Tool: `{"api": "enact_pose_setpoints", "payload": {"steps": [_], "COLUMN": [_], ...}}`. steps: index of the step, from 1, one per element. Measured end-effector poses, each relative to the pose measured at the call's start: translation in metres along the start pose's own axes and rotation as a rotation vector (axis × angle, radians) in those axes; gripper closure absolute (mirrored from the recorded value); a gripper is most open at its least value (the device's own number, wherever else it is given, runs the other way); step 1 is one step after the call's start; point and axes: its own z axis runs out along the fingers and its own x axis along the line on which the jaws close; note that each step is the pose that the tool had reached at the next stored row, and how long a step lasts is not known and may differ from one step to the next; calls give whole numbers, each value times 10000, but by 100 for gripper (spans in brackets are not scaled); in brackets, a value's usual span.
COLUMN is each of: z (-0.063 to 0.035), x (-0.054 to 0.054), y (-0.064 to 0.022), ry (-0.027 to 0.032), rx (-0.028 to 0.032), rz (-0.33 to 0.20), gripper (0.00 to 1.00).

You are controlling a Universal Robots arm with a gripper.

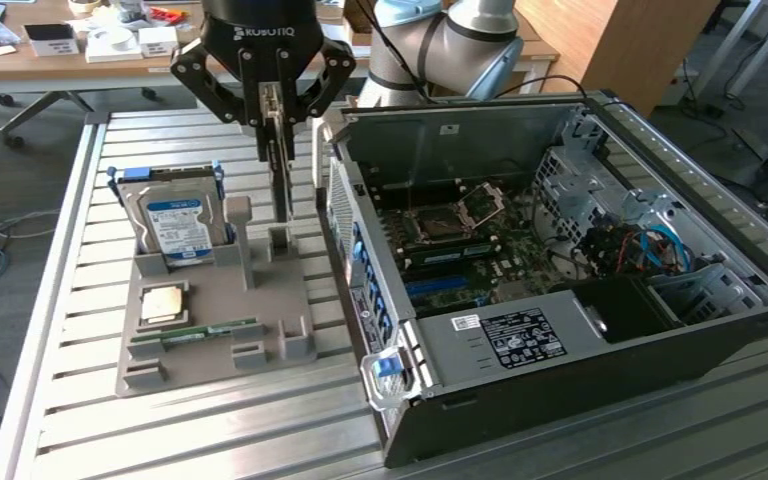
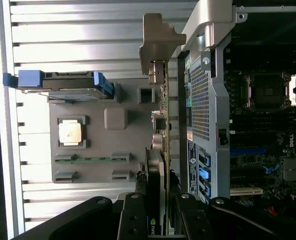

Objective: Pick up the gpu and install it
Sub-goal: 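Pick up the gpu and move the gpu toward the slot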

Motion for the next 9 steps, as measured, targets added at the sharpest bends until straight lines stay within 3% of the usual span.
{"api": "enact_pose_setpoints", "payload": {"steps": [9], "z": [2], "x": [-63], "y": [8], "ry": [0], "rx": [0], "rz": [1], "gripper": [73]}}
